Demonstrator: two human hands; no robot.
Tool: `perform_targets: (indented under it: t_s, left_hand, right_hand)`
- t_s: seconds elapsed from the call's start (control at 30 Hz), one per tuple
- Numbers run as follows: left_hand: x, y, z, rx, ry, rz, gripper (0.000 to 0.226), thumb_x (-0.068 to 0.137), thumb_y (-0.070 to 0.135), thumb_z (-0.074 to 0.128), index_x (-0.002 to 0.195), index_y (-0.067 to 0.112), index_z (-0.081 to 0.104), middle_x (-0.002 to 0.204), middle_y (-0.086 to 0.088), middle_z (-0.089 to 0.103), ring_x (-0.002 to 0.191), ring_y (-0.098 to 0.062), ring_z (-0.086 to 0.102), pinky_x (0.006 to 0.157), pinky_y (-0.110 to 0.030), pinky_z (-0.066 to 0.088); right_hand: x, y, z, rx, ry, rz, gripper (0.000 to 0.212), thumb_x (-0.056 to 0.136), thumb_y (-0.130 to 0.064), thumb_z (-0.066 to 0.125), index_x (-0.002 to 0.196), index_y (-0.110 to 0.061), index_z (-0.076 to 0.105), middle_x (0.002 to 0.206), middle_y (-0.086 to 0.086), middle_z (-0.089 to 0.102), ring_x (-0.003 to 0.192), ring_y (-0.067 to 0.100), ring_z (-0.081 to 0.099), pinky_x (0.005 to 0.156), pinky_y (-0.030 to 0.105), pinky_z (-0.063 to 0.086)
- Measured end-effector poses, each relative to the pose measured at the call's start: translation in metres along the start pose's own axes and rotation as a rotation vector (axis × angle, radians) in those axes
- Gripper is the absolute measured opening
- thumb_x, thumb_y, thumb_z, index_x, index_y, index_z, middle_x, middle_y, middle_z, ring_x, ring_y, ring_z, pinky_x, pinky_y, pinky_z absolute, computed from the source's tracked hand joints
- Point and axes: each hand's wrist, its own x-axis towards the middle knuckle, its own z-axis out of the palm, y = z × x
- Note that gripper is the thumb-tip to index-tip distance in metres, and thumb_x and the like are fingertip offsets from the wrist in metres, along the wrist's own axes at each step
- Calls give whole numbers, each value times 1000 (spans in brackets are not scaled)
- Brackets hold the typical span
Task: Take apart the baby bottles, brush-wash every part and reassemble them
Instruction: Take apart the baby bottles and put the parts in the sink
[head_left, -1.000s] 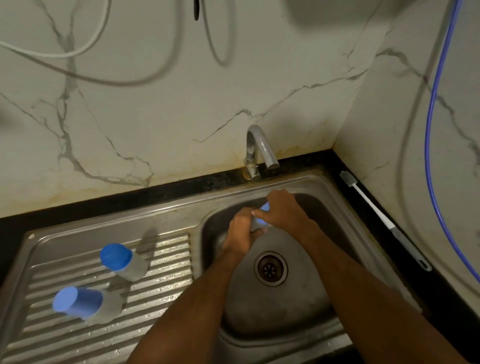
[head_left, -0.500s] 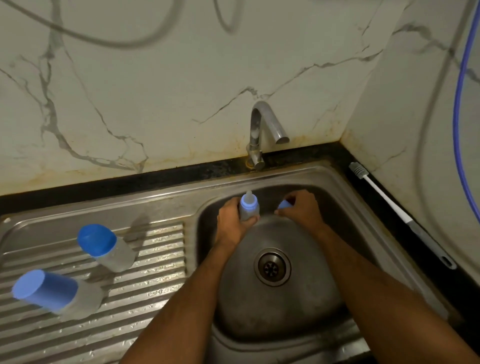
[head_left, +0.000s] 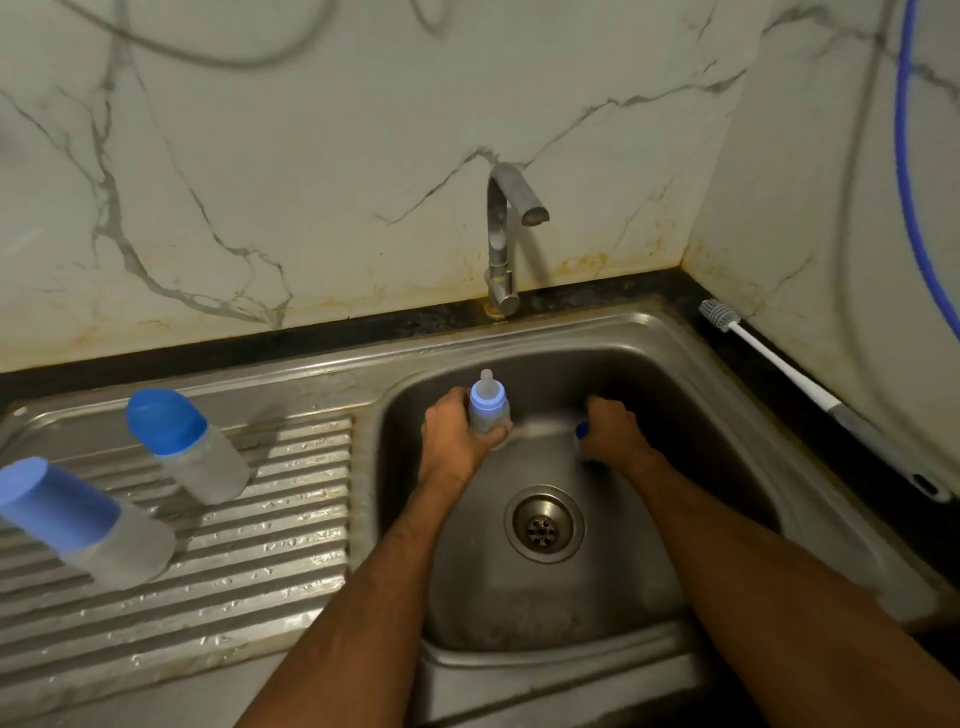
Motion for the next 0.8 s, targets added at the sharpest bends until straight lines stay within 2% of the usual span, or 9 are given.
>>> perform_targets:
  t_s: [0.1, 0.2, 0.27, 0.3, 0.4, 0.5, 0.57, 0.67, 0.8]
  left_hand:
    - [-11, 1, 0, 40, 29, -3, 53, 69, 31, 91, 112, 17, 64, 106, 4, 69, 94, -8, 63, 83, -24, 51]
    - [-20, 6, -1, 55, 49, -1, 50, 67, 33, 92, 106, 19, 65, 101, 4, 70, 92, -12, 65, 83, -31, 56]
    - [-25, 12, -3, 54, 68, 18, 46, 68, 33, 91, 105, 18, 68, 99, 3, 72, 89, -11, 66, 83, -34, 57]
    - [-28, 14, -4, 53, 68, 33, 43, 70, 32, 90, 106, 19, 69, 98, 3, 72, 88, -10, 66, 82, -33, 57]
    - [-36, 20, -3, 72, 84, 84, 39, 72, 31, 87, 107, 21, 70, 98, 6, 68, 86, -5, 63, 83, -30, 55]
    - [-42, 25, 0, 96, 107, 118, 52, 72, 36, 86, 117, 20, 66, 114, 1, 66, 98, -10, 63, 89, -29, 55]
    - [-44, 29, 0, 110, 135, 155, 57, 75, 37, 86, 123, 16, 64, 120, 1, 64, 105, -12, 63, 88, -21, 49]
    - [-40, 34, -2, 128, 159, 211, 59, 75, 39, 86, 123, 15, 63, 119, 3, 63, 104, -9, 61, 83, -16, 44]
    - [-25, 34, -7, 132, 127, 220, 57, 69, 37, 90, 116, 16, 66, 112, 3, 67, 96, -6, 61, 77, -12, 44]
  right_hand:
    - [-3, 2, -9, 97, 80, -61, 39, 75, -19, 83, 105, -6, 62, 114, 16, 66, 107, 35, 65, 89, 40, 55]
    - [-19, -18, -31, 489, 269, -151, 31, 85, -25, 81, 108, -7, 71, 98, 11, 73, 94, 23, 69, 87, 35, 55]
    - [-34, -44, -49, 692, 255, -249, 24, 93, -34, 73, 95, -10, 72, 79, 8, 72, 74, 17, 68, 77, 38, 57]
    - [-45, -58, -57, 726, 216, -305, 30, 94, -41, 69, 91, -12, 70, 75, 6, 71, 66, 14, 67, 68, 35, 57]
    - [-75, -87, -67, 580, 159, -375, 52, 87, -66, 66, 80, -14, 65, 68, 1, 66, 61, 11, 62, 59, 25, 48]
    - [-85, -90, -62, 345, 228, -328, 61, 82, -75, 64, 64, -18, 53, 59, -3, 54, 56, 9, 52, 55, 22, 37]
    - [-84, -86, -60, 316, 243, -294, 62, 80, -78, 62, 60, -21, 51, 58, -5, 54, 58, 9, 54, 57, 24, 42]
    - [-81, -84, -65, 436, 199, -300, 54, 85, -64, 71, 56, -22, 52, 54, -6, 56, 57, 8, 58, 55, 23, 44]
    - [-72, -84, -71, 355, 222, -370, 41, 85, -48, 77, 64, -19, 56, 63, -2, 61, 62, 10, 59, 51, 20, 36]
